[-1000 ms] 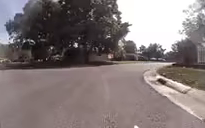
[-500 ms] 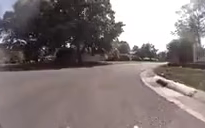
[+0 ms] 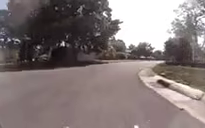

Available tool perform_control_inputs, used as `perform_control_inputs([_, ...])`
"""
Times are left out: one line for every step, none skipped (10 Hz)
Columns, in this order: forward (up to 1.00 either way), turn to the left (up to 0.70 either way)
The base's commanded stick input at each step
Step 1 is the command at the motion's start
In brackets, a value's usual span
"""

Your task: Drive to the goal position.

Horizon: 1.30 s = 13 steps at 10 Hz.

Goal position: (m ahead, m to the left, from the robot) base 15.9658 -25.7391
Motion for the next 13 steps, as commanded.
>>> perform_control_inputs([0.69,0.03])
perform_control_inputs([0.69,0.03])
perform_control_inputs([0.69,0.03])
perform_control_inputs([0.69,0.03])
perform_control_inputs([0.69,0.03])
perform_control_inputs([0.69,0.03])
perform_control_inputs([0.69,0.03])
perform_control_inputs([0.69,0.03])
perform_control_inputs([0.69,0.03])
perform_control_inputs([0.69,0.03])
perform_control_inputs([0.69,0.03])
perform_control_inputs([0.69,0.03])
perform_control_inputs([0.69,0.03])
